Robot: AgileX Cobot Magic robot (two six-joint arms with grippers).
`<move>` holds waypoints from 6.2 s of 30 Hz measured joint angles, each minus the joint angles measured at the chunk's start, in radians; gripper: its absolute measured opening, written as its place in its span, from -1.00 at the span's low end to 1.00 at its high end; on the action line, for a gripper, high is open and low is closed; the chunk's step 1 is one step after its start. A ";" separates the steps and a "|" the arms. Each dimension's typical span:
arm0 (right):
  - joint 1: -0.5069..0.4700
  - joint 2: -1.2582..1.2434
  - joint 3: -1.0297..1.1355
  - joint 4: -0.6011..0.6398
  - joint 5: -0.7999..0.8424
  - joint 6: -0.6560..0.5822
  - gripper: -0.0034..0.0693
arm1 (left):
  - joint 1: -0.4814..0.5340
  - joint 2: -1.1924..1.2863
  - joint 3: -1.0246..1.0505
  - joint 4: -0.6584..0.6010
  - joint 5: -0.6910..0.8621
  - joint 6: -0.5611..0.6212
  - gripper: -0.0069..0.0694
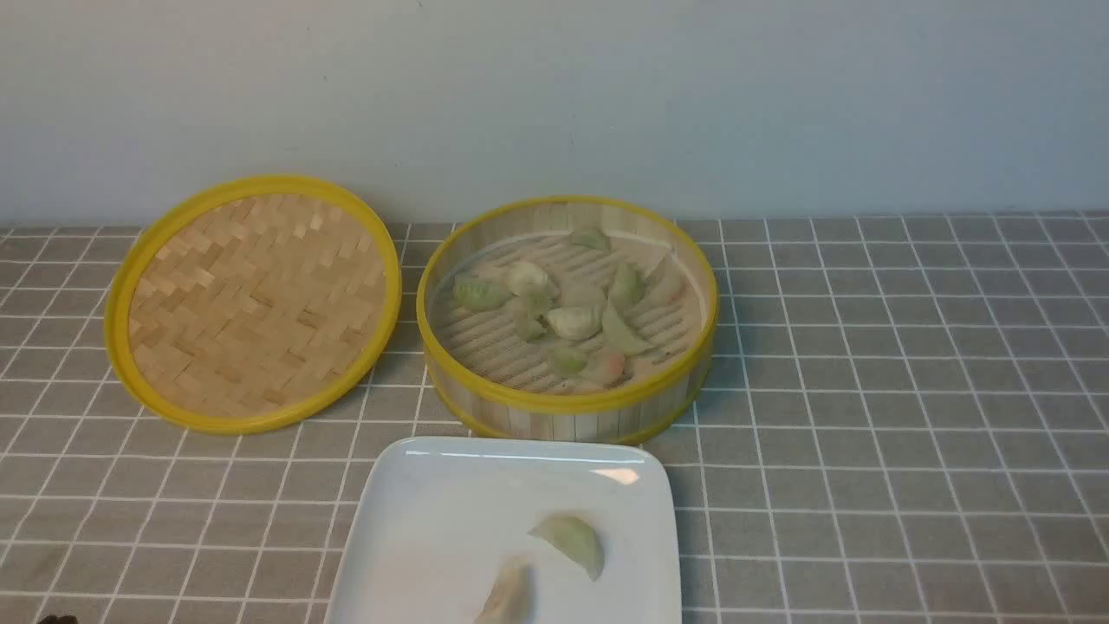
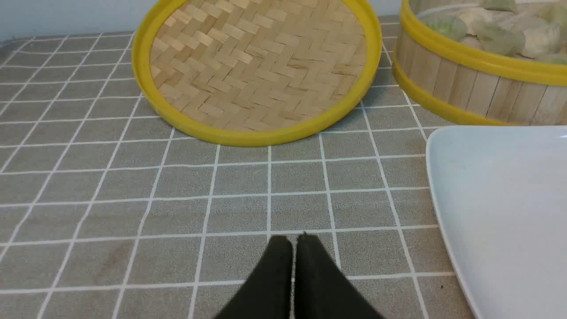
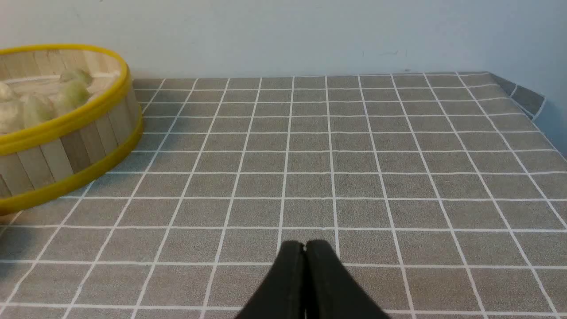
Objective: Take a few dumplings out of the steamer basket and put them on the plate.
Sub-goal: Use the left arm to grab a dumpling from the steamer
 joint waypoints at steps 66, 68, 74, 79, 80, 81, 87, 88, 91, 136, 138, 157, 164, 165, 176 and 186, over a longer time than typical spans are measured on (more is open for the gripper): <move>0.001 0.000 0.010 0.375 -0.323 0.215 -0.95 | 0.000 0.338 -0.548 -0.535 -0.117 -0.068 -0.83; 0.001 0.000 0.010 0.437 -0.369 0.225 -0.95 | 0.000 0.463 -0.644 -0.521 0.045 -0.025 -0.83; 0.001 0.000 0.010 0.497 -0.431 0.182 -0.95 | 0.000 0.902 -0.937 -0.515 0.574 0.148 -0.83; 0.001 0.000 0.010 0.497 -0.466 0.168 -0.95 | -0.018 1.202 -1.017 -0.507 0.683 0.238 -0.83; 0.001 0.000 0.010 0.497 -0.467 0.168 -0.95 | -0.035 1.251 -1.027 -0.492 0.675 0.244 -0.83; 0.001 0.000 0.010 0.497 -0.470 0.168 -0.95 | -0.063 1.291 -1.035 -0.480 0.655 0.246 -0.83; 0.023 0.001 -0.036 0.497 -0.349 0.200 -0.95 | -0.213 1.432 -1.154 -0.394 0.579 0.227 -0.83; 0.033 0.010 -0.083 0.485 -0.278 0.199 -0.95 | -0.246 1.467 -1.196 -0.357 0.579 0.208 -0.83; 0.055 0.068 -0.222 0.429 -0.117 0.170 -0.95 | -0.283 1.538 -1.286 -0.289 0.586 0.174 -0.83; 0.092 0.842 -1.018 0.373 0.863 -0.147 -0.95 | -0.409 2.266 -1.829 0.023 0.340 0.127 -0.20; 0.092 0.842 -1.018 0.373 0.863 -0.149 -0.95 | -0.409 2.266 -1.832 0.023 0.351 0.124 -0.23; 0.092 0.842 -1.018 0.373 0.849 -0.156 -0.95 | -0.409 1.911 -1.824 0.013 0.750 0.079 -0.83; 0.092 0.842 -1.018 0.385 0.835 -0.168 -0.95 | -0.409 1.915 -1.824 -0.010 0.792 0.080 -0.83; 0.092 0.842 -1.018 0.389 0.832 -0.168 -0.95 | -0.409 1.929 -1.824 -0.019 0.792 0.082 -0.83; 0.092 0.842 -1.018 0.393 0.830 -0.171 -0.95 | -0.427 2.117 -1.823 -0.091 0.649 0.151 -0.06; 0.092 0.842 -1.018 0.394 0.829 -0.171 -0.95 | -0.428 2.214 -1.824 -0.077 0.606 0.082 0.41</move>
